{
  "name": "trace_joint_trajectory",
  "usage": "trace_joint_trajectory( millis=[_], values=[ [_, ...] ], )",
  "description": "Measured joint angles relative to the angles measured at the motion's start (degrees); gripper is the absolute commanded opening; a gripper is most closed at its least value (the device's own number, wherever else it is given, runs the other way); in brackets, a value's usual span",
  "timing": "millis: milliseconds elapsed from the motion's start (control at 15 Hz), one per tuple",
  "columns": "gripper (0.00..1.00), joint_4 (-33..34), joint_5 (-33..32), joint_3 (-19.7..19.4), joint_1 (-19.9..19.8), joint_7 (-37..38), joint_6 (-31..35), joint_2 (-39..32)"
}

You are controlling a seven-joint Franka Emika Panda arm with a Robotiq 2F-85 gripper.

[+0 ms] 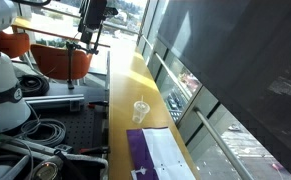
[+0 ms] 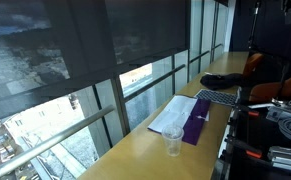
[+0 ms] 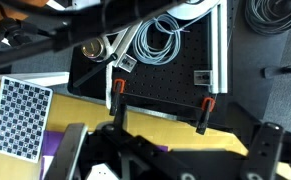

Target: Close the purple file

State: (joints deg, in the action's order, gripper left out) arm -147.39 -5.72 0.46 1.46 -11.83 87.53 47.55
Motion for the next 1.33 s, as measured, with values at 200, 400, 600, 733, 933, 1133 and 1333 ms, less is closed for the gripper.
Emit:
trace_joint_trajectory(
  millis=[200, 400, 600, 733, 933, 1133, 1333],
  values=[
    [1.0, 0.0, 0.0, 0.0, 0.0, 0.0, 0.0, 0.0],
    [1.0, 0.0, 0.0, 0.0, 0.0, 0.0, 0.0, 0.0],
    [1.0, 0.0, 0.0, 0.0, 0.0, 0.0, 0.0, 0.0],
    [1.0, 0.0, 0.0, 0.0, 0.0, 0.0, 0.0, 0.0],
    [1.0, 0.0, 0.0, 0.0, 0.0, 0.0, 0.0, 0.0],
    [1.0, -0.7, -1.6, -0.8, -0.1, 0.0, 1.3, -0.6],
    [1.0, -2.2, -6.7, -4.1, -0.7, -0.7, 8.0, -2.2]
  ],
)
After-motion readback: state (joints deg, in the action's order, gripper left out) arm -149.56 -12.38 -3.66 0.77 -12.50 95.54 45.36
